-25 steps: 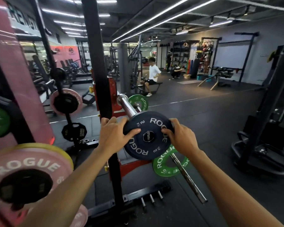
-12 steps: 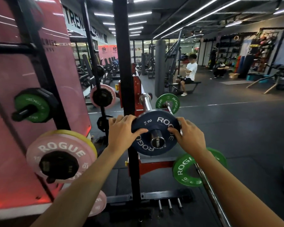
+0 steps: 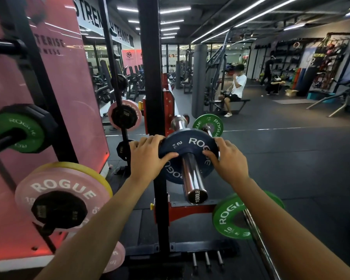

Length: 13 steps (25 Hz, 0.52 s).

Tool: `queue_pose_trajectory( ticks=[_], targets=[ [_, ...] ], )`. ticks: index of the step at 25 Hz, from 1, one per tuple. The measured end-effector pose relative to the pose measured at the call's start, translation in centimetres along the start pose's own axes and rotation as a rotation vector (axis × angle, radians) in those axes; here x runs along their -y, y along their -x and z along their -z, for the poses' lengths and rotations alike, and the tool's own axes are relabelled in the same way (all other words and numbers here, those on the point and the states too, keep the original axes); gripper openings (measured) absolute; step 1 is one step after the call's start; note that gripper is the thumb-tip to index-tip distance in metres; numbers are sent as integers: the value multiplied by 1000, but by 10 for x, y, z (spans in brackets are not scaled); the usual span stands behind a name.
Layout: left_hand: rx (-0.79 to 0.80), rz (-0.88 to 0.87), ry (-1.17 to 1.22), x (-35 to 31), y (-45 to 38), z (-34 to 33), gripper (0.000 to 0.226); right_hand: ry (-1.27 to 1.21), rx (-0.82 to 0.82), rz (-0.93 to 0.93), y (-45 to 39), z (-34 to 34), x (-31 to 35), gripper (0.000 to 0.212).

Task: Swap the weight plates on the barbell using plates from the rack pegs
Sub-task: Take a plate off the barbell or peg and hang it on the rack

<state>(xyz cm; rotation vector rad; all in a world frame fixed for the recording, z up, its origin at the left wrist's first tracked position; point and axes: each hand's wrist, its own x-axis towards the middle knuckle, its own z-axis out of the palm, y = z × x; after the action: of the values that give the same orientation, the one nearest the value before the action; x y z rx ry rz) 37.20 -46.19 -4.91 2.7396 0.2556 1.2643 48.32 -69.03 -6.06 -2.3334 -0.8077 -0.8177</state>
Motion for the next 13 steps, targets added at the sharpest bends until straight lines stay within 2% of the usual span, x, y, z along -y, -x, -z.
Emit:
queue_pose_trajectory(
  ticks=[6, 13],
  targets=[
    [-16, 26, 11, 34, -56, -56, 63, 53, 32, -2, -65, -47, -19, 48],
    [-13, 71, -14, 65, -120, -114, 63, 84, 59, -95, -133, -104, -39, 52]
  ],
)
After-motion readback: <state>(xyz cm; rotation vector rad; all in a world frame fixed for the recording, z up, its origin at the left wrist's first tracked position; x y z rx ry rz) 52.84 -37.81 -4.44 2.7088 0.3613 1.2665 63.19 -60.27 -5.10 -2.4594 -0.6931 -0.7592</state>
